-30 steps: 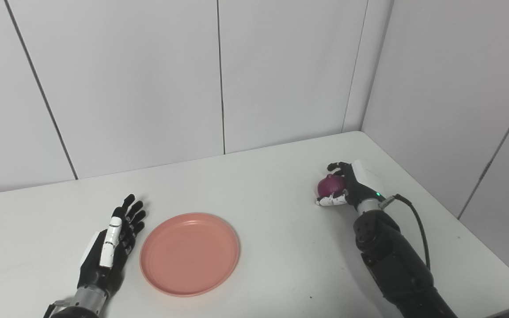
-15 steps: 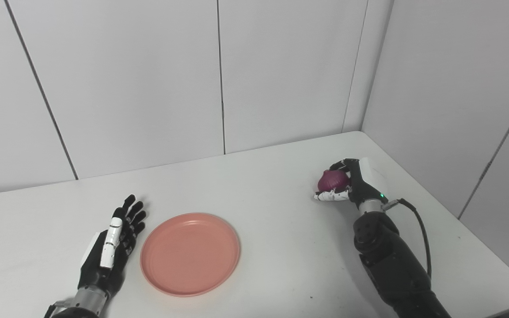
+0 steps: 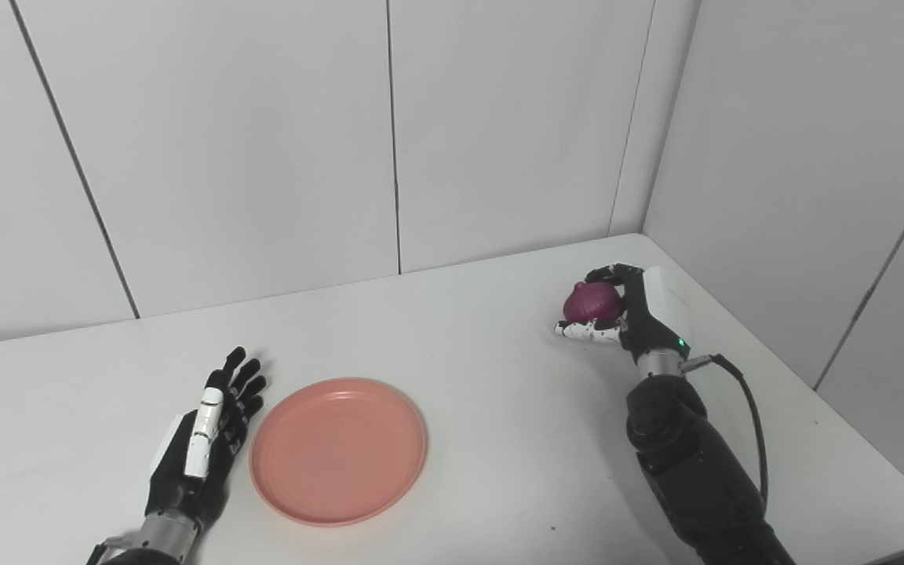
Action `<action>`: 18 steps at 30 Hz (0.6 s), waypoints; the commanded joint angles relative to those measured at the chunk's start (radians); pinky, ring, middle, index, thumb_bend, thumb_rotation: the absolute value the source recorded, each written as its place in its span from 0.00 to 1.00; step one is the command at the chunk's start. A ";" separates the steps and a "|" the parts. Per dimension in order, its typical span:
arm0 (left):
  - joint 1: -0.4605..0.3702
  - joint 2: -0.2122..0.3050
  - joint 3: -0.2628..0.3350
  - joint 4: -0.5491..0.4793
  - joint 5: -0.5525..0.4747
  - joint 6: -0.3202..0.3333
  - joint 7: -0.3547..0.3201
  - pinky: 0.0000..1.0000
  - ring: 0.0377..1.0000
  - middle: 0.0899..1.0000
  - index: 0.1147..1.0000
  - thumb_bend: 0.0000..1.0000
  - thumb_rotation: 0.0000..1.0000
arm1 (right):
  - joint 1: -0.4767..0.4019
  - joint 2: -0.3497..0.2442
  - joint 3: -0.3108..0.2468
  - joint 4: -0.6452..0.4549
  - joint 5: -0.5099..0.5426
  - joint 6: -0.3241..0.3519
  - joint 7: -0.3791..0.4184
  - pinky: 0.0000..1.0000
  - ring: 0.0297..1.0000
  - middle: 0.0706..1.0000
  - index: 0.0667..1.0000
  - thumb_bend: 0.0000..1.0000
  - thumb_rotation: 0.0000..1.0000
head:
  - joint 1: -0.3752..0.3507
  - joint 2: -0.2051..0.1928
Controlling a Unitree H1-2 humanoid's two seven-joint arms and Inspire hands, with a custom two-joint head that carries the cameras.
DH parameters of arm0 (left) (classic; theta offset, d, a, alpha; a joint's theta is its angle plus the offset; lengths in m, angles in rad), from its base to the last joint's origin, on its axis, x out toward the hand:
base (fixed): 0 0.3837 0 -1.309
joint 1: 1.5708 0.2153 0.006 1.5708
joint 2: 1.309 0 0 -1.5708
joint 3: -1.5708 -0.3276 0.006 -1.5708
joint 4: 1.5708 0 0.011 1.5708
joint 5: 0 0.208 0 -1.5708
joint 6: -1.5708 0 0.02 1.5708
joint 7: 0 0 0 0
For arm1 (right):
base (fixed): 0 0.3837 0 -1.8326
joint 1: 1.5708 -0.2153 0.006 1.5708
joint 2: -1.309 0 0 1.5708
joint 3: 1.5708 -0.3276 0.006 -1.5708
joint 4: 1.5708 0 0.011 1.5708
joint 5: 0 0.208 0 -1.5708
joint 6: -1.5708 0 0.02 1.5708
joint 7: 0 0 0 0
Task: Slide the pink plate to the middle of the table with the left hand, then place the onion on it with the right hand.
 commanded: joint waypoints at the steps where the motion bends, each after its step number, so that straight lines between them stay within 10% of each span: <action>1: 0.001 -0.010 -0.010 0.000 0.015 0.026 0.012 0.99 0.97 0.97 0.97 0.62 1.00 | -0.031 -0.006 -0.006 -0.061 0.006 -0.074 -0.017 0.20 0.33 0.42 0.51 0.50 0.00 | 0.021 0.002; 18: 0.008 -0.046 -0.029 -0.030 0.045 0.015 0.063 1.00 0.98 0.98 0.99 0.61 1.00 | -0.024 0.068 0.109 -0.261 0.026 -0.115 0.137 0.10 0.40 0.46 0.44 0.51 0.00 | 0.174 0.023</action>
